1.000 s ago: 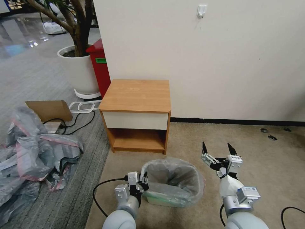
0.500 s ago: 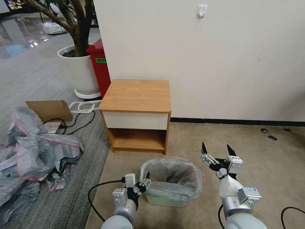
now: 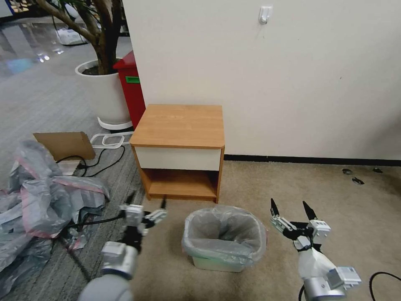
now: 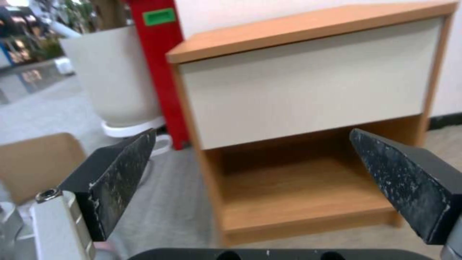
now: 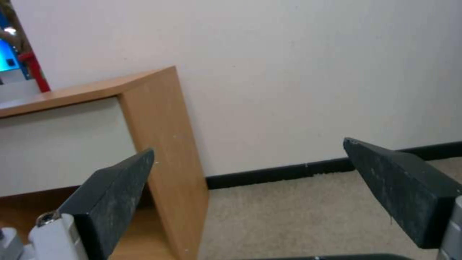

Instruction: Pick up the garbage bag from the table and place it over the trash can.

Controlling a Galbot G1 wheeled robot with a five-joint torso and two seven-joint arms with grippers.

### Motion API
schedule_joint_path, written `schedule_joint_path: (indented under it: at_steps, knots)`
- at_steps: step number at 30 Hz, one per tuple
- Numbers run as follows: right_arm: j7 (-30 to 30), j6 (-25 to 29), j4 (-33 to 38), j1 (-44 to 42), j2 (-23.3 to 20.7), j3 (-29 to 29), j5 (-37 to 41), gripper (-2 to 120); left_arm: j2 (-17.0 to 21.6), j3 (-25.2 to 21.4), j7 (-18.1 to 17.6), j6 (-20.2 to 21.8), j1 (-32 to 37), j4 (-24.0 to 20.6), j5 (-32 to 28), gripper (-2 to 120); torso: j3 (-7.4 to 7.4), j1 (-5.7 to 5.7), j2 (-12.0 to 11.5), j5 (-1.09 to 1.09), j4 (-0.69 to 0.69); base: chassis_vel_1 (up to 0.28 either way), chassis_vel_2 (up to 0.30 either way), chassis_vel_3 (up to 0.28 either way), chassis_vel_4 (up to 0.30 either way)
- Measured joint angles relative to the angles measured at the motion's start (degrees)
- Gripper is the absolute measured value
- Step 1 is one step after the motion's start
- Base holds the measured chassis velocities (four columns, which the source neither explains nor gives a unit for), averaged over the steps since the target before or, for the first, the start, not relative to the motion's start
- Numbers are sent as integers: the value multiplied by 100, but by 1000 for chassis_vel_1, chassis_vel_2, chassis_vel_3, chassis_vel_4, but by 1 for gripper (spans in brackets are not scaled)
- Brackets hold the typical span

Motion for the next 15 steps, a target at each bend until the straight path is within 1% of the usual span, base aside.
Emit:
schedule_joint_path:
  at_steps: [2, 3, 4, 9, 15]
  knots:
    - [-48, 54, -81, 13, 34, 59, -5, 100, 0, -83, 25, -20, 56, 0, 18, 100, 0, 0, 0, 0, 0, 0, 0, 0, 0]
    - [-131, 133, -237, 40, 98, 179, -25, 100, -8, -201, 48, -34, 175, 2, 25, 100, 0, 0, 0, 0, 0, 0, 0, 0, 0]
    - [-152, 168, -322, 44, 125, 240, -55, 100, -21, -221, 50, -27, 239, -5, 25, 100, 0, 0, 0, 0, 0, 0, 0, 0, 0]
    - [-207, 173, -452, -16, 159, 382, -308, 100, -36, -226, 50, 1, 285, -22, 24, 100, 1, 0, 0, 0, -1, 0, 0, 0, 0]
    - [-230, 218, -683, -137, 199, 336, -430, 100, -41, -204, 47, 21, 277, -23, 12, 100, 0, 0, 0, 1, -2, 0, 0, 0, 0]
